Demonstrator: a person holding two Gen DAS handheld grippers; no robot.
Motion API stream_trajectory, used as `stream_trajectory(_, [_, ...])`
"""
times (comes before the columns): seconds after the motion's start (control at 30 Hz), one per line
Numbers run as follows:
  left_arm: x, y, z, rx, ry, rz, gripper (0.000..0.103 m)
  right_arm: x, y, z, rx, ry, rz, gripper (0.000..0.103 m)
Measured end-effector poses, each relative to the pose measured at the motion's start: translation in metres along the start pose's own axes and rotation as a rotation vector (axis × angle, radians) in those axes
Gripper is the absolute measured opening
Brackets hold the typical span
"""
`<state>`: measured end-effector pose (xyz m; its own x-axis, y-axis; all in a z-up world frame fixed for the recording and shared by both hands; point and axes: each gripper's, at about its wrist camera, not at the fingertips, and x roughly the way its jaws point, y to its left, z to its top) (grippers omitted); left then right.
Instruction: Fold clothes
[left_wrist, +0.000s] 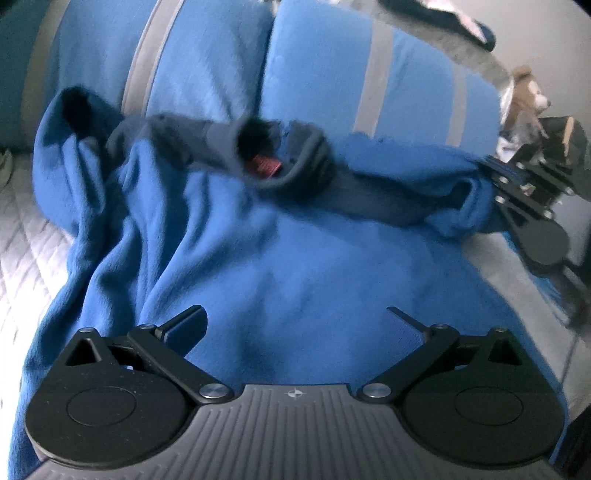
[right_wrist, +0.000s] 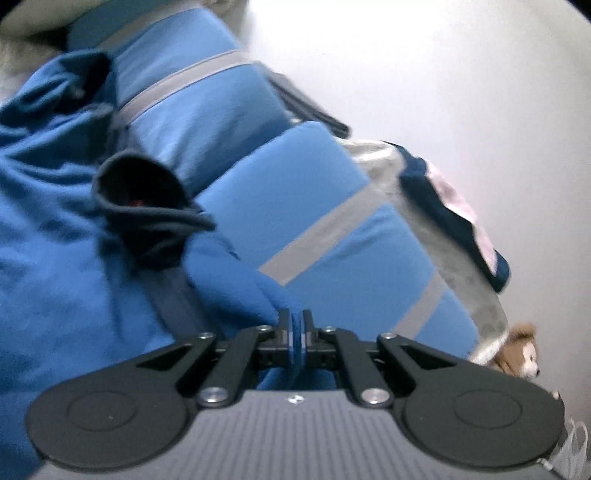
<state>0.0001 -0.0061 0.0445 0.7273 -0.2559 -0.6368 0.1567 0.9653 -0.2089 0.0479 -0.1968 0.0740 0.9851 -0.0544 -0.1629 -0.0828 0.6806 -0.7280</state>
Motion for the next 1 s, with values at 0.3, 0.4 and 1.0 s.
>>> stream_trajectory(0.3, [-0.012, -0.029, 0.012, 0.055, -0.093, -0.05, 0.103, -0.03, -0.073, -0.04, 0.193, 0.158, -0.072, 0.004])
stream_trajectory(0.4, [-0.012, -0.034, 0.011, 0.075, -0.103, -0.056, 0.103, -0.035, -0.083, -0.056, 0.269, 0.202, -0.028, 0.016])
stream_trajectory(1.0, [-0.009, -0.004, 0.01, 0.034, -0.093, 0.002, 0.103, -0.003, 0.045, -0.014, 0.055, 0.061, 0.346, 0.071])
